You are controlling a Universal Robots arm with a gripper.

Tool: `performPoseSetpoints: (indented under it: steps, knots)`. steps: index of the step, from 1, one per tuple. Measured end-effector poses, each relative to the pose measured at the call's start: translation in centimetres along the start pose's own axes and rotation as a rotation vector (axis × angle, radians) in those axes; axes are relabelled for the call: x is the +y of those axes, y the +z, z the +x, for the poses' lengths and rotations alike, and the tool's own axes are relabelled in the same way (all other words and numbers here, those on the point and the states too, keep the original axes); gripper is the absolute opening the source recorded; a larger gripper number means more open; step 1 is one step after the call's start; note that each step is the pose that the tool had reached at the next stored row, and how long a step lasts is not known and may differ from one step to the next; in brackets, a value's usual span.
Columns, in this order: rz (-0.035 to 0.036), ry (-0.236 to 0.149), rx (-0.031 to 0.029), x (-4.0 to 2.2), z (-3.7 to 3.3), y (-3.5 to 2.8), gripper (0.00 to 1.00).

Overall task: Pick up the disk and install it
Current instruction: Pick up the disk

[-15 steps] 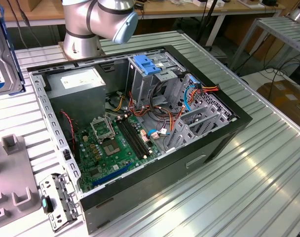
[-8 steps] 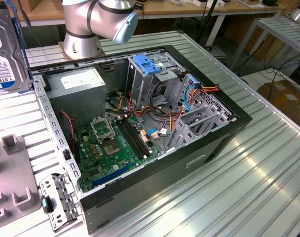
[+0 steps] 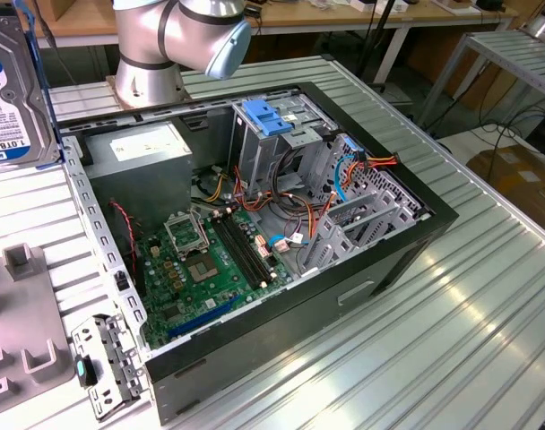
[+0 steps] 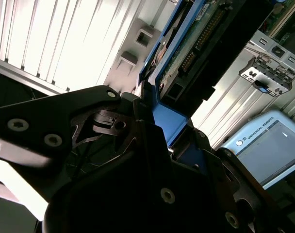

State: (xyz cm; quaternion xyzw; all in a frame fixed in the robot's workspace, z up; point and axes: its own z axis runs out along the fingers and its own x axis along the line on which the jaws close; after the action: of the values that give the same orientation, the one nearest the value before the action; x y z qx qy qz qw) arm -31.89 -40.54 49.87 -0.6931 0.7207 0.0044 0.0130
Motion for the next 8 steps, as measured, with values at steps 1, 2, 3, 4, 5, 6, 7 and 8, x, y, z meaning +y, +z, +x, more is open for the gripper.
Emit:
performPoseSetpoints:
  steps: [1,2,3,4,5,6,7,8]
  knots:
    - [0.0,0.0,0.0,0.0,0.0,0.0,0.37]
    - [0.0,0.0,0.0,-0.02,0.0,0.0,0.37]
    - [0.0,0.0,-0.0001,-0.04,0.0,0.0,0.37]
    - [-0.0001,0.0,0.0001,-0.12,-0.01,-0.01,0.37]
    - [0.0,0.0,0.0,-0.17,0.0,0.0,0.37]
    - [-0.0001,0.0,0.0,-0.23,-0.01,0.0,0.37]
    - [0.0,0.0,0.0,-0.37,-0.01,0.01,0.37]
    - [-0.0001,0.0,-0.0001,-0.54,-0.02,0.01,0.37]
